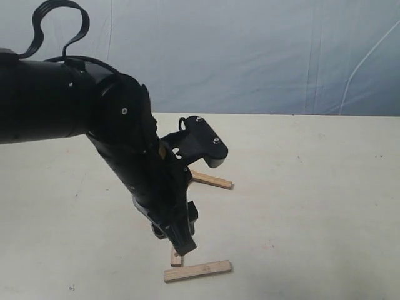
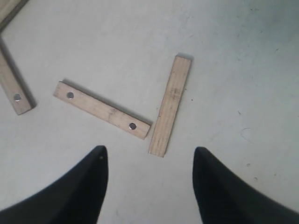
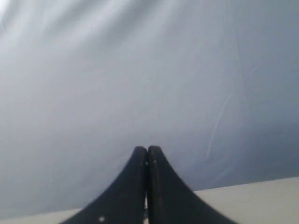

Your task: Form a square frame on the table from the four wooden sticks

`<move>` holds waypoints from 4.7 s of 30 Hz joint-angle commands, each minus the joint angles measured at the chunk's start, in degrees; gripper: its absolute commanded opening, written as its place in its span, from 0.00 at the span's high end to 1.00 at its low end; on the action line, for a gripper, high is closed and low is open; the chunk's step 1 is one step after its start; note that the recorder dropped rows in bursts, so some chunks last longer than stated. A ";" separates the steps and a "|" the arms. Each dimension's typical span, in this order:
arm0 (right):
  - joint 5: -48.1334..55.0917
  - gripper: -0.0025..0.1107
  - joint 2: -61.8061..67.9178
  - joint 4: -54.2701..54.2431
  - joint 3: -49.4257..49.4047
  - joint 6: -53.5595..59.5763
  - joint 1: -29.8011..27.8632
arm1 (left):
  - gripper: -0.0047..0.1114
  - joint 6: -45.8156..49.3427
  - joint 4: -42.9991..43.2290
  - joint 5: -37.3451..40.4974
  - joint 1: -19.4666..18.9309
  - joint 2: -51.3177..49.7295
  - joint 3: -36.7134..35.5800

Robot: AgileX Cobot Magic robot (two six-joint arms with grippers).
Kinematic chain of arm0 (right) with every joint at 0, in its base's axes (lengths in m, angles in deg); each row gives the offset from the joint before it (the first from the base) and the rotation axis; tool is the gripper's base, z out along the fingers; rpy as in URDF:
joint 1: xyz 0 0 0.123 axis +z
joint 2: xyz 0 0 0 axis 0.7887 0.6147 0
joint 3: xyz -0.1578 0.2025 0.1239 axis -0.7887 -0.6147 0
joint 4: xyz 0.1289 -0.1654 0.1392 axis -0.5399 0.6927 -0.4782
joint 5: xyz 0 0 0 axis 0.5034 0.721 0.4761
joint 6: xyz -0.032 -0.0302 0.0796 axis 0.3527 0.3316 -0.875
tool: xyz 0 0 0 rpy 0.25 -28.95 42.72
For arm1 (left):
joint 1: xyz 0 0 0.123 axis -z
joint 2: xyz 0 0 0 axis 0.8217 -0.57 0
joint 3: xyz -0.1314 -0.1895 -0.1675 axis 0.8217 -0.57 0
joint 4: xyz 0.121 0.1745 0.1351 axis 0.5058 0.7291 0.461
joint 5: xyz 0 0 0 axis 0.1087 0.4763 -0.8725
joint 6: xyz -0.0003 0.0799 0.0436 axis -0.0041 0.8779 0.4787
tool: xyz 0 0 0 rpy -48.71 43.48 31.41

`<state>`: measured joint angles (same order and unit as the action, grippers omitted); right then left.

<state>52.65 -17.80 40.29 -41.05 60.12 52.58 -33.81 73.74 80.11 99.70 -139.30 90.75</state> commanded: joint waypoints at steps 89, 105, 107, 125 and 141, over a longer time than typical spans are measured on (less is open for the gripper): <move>61.07 0.99 121.37 -21.49 75.23 71.60 43.89 | 0.53 -14.82 5.77 -14.64 -21.57 23.58 -27.26; 48.95 0.99 113.91 -20.63 80.41 51.39 41.25 | 0.53 -15.10 5.77 -14.64 -21.57 23.58 -27.26; 51.01 0.99 115.03 -20.37 84.25 50.29 38.29 | 0.53 -15.10 5.77 -14.64 -21.57 23.58 -27.26; 65.45 0.99 131.57 -17.85 102.53 56.79 34.89 | 0.53 -15.10 5.77 -14.98 -21.57 23.58 -27.26; 63.18 0.99 133.55 -19.58 102.76 57.17 34.89 | 0.53 -15.10 5.77 -15.81 -21.57 23.58 -27.26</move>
<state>116.66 115.90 21.06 61.34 116.82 87.87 -48.50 79.51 65.17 78.13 -116.27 63.62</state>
